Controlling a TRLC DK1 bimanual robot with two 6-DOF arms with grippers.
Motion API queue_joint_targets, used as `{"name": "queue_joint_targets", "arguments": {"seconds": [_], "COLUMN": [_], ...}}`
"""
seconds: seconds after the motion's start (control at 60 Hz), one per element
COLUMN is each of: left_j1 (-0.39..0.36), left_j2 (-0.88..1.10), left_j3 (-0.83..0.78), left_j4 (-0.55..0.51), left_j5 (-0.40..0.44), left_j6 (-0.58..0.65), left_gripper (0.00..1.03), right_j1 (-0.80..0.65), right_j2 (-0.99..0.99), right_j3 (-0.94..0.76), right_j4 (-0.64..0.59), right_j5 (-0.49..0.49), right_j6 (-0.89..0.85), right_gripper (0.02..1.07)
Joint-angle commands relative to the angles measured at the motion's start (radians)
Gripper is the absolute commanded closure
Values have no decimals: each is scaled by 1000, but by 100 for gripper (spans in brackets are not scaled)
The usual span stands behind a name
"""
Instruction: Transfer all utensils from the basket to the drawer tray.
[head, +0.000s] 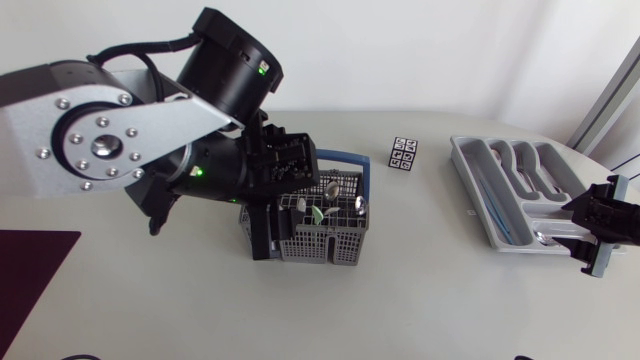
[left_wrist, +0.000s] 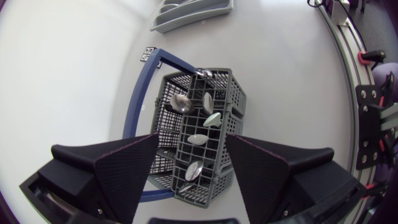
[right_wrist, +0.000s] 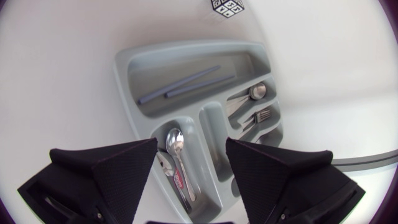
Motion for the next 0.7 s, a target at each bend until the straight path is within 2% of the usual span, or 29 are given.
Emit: {"name": "queue_joint_targets", "arguments": {"seconds": [0.0,0.083,0.183,0.283,0.4,0.45,0.55,0.633,0.683], "left_j1": [-9,-22,-42,-57,-61,-65,-61,-57,-57], "left_j2": [23,34,49,72,105,109,128,148,158], "left_j3": [12,4,-5,-4,-11,-11,-7,-4,-4], "left_j4": [4,13,39,51,51,53,68,73,79], "left_j5": [-10,-10,-10,-13,-29,-29,-33,-41,-41], "left_j6": [107,155,221,242,288,307,334,359,388], "left_gripper": [26,27,34,38,39,44,45,50,57], "right_j1": [50,106,182,245,300,319,356,377,383], "right_j2": [-70,-128,-202,-255,-300,-315,-330,-343,-347], "right_j3": [-63,-109,-164,-205,-241,-251,-273,-291,-304], "right_j4": [-14,-14,-8,-8,-6,-8,-6,-3,2], "right_j5": [-7,-7,-1,5,13,14,25,29,31], "right_j6": [43,72,123,168,203,217,232,244,244], "right_gripper": [21,21,21,21,21,21,21,21,21]}}
